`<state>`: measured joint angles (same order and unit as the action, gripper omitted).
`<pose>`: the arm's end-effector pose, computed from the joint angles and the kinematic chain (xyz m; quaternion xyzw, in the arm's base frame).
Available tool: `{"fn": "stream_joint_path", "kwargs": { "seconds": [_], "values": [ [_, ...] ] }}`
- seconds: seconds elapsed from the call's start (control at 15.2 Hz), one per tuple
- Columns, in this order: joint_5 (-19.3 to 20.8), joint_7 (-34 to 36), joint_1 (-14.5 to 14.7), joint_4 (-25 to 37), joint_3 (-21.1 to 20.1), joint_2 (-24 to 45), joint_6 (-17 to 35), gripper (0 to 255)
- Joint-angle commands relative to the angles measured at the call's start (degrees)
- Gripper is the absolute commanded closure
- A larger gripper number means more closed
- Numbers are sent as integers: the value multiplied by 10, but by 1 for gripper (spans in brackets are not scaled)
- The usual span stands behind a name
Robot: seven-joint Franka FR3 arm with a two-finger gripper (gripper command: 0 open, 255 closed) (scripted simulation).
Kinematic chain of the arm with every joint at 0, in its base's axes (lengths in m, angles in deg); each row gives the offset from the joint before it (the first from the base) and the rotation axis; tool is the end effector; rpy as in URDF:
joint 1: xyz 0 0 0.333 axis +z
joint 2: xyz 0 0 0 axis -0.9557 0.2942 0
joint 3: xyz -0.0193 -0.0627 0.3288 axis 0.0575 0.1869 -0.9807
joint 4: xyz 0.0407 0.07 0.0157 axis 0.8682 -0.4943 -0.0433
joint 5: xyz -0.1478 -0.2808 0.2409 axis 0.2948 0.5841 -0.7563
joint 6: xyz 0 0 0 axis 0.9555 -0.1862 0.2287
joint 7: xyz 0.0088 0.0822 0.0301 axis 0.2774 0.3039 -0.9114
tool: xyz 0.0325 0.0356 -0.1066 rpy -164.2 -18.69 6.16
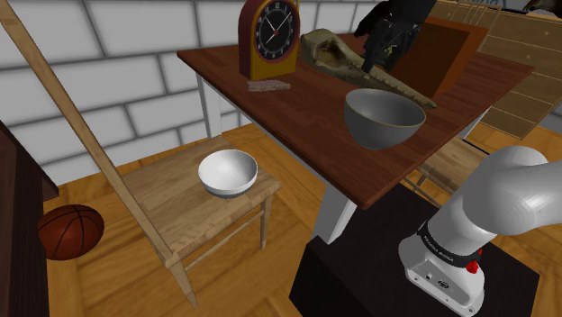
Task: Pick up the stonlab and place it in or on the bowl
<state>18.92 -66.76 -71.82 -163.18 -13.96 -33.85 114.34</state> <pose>0.3098 0.0244 0.6183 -0.9964 0.0355 -0.0636 0.0436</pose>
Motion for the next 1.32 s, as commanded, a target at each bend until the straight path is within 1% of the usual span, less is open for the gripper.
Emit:
{"fn": "stream_joint_path", "kwargs": {
  "seconds": [0.0,0.33,0.59,0.92,1.25],
  "values": [
    [0,0,0,0,0,0,0,0],
    [-18,119,-14,49,-67,96,38,0],
    [-16,215,-29,107,-115,184,60,0],
    [10,337,-46,200,-165,306,73,0],
    [58,460,-49,319,-196,440,63,0]
  ]
}}
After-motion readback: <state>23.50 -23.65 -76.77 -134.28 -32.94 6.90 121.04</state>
